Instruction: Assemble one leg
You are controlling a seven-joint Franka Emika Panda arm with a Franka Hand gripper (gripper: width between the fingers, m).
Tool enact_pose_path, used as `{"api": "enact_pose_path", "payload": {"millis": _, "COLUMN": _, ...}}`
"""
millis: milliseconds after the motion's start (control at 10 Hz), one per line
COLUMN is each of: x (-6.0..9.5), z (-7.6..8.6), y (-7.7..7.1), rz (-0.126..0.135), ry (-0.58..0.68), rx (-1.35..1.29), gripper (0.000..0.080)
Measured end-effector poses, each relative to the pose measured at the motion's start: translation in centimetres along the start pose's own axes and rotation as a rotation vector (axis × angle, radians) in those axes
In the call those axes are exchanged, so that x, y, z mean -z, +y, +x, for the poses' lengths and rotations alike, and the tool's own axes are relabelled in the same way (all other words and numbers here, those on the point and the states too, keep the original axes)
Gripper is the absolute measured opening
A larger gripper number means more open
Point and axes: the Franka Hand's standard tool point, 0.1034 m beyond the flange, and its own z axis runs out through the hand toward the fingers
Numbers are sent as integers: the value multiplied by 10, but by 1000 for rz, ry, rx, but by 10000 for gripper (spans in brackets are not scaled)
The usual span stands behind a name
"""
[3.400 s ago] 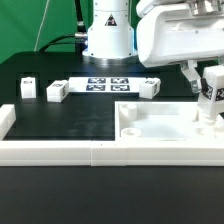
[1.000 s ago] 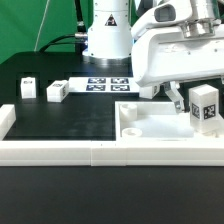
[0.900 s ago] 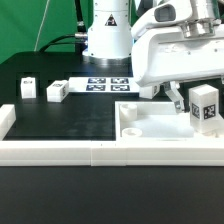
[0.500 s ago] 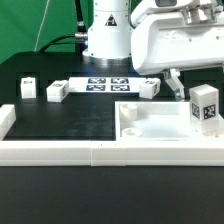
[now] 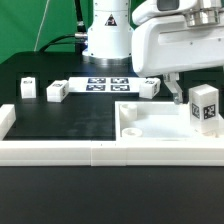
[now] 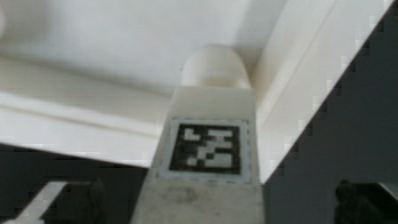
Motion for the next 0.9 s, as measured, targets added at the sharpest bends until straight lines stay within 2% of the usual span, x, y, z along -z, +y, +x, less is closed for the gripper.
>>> {"api": "enact_pose_path", "payload": {"millis": 300, "x": 4, "z": 2, "y": -2, "rz": 39, "ry": -231, "rx": -24, "gripper": 649}}
{"api": "enact_pose_path", "payload": {"millis": 400, "x": 3, "z": 3, "y": -1, "rz": 47, "ry": -268, "rx": -25, "gripper": 649}}
{"api": "enact_pose_path", "payload": {"millis": 600, "x": 0, "z": 6, "y": 0, "rz": 41, "ry": -229, "rx": -22, "gripper": 649}}
{"api": "enact_pose_path", "payload": {"millis": 800, "x": 0, "z": 6, "y": 0, "rz": 41, "ry": -228, "rx": -22, "gripper": 376}}
{"api": "enact_pose_path", "payload": {"millis": 900, "x": 0, "z": 6, "y": 0, "rz": 41, "ry": -228, "rx": -22, "gripper": 376}}
